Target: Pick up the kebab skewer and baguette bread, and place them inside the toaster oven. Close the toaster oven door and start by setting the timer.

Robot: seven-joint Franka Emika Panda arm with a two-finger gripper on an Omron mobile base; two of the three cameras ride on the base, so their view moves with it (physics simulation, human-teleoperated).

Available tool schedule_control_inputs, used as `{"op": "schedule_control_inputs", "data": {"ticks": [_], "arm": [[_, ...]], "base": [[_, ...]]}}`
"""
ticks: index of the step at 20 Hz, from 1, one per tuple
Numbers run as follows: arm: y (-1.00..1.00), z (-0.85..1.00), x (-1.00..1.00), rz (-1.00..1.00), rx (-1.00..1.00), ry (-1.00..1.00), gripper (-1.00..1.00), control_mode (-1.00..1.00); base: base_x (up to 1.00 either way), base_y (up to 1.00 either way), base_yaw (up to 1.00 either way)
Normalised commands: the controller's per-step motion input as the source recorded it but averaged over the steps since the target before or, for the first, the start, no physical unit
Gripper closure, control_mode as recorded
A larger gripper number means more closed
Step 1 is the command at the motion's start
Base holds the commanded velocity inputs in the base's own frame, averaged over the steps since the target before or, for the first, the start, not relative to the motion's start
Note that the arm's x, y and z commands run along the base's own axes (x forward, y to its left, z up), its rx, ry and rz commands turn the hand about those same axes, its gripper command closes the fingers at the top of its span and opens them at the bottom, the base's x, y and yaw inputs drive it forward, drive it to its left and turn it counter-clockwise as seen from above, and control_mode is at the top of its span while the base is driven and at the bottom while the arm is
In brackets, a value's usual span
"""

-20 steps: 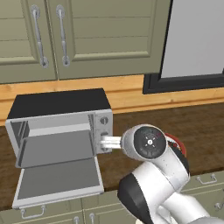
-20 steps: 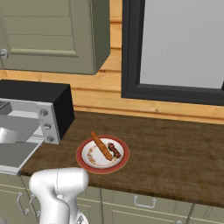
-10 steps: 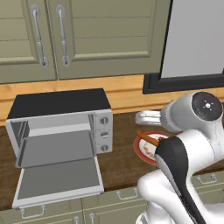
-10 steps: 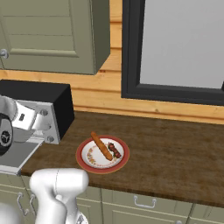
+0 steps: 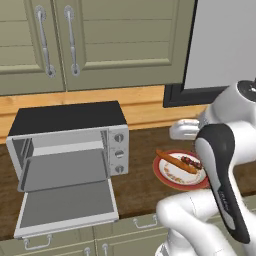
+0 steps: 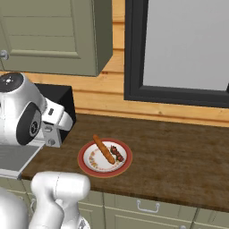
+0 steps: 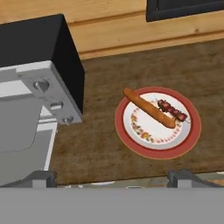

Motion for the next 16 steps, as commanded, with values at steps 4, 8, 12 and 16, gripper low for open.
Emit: {"op": "schedule_control_inputs", "data": {"ticks": [4, 8, 12, 16], "arm": [[-0.11, -0.35, 0.0, 0.0, -0.1, 0.34, -1.0, -1.0], [0.12, -0.46, 0.0, 0.01, -0.2, 0.04, -1.0, -1.0], [-0.02, -0.09, 0.09, 0.16, -0.07, 0.03, -1.0, -1.0], [-0.46, -0.06, 0.62, 0.3, 0.0, 0.13, -1.0, -1.0]], "base": [[0.0, 0.0, 0.0], [0.0, 0.0, 0.0], [0.0, 0.0, 0.0], [0.0, 0.0, 0.0]]}}
